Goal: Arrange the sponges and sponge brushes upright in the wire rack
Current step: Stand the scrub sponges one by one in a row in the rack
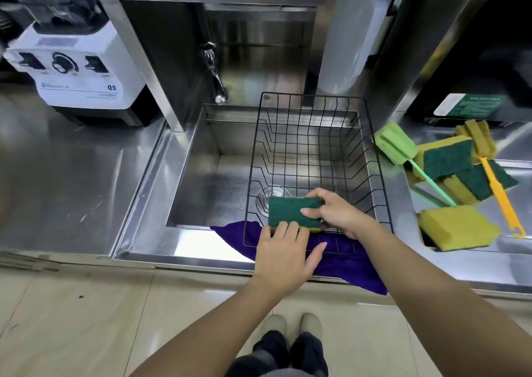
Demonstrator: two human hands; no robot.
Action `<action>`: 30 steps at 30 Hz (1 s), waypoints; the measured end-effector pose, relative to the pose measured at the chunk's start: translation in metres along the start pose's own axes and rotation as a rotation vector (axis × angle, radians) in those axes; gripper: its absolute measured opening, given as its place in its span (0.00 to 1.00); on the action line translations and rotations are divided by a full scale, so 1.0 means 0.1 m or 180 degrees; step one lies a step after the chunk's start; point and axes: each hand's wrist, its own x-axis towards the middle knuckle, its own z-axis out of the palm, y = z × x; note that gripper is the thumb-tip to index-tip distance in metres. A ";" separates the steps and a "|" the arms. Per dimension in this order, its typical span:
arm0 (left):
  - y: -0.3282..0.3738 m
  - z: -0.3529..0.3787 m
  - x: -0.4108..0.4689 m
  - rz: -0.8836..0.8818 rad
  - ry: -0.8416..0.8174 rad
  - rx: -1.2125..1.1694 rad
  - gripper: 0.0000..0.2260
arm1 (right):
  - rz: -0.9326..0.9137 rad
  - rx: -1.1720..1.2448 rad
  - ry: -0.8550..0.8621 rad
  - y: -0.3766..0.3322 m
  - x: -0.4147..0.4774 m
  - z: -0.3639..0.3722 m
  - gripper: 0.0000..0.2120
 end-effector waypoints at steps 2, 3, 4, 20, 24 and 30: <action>0.01 0.00 0.00 0.0014 0.0022 0.0039 0.20 | -0.0045 -0.0175 0.0033 0.01 0.00 0.00 0.07; 0.01 0.00 0.00 0.0021 0.0029 0.0050 0.19 | -0.0086 -0.0271 0.0068 0.01 0.00 0.00 0.08; 0.02 0.00 0.00 0.0027 0.0035 0.0056 0.19 | -0.0132 -0.0357 0.0117 0.01 0.01 0.00 0.08; 0.54 -0.05 0.32 0.0556 -0.0832 -0.0003 0.26 | -0.0817 -0.1066 0.0946 -0.16 -0.33 -0.48 0.14; 0.70 0.06 0.41 0.0783 -0.0888 -0.0025 0.31 | -0.0904 -0.1171 0.2024 -0.07 -0.58 -0.93 0.13; 0.84 0.15 0.49 0.0810 -0.0929 -0.0115 0.32 | 0.0337 -0.1654 0.3319 0.44 -0.88 -1.47 0.24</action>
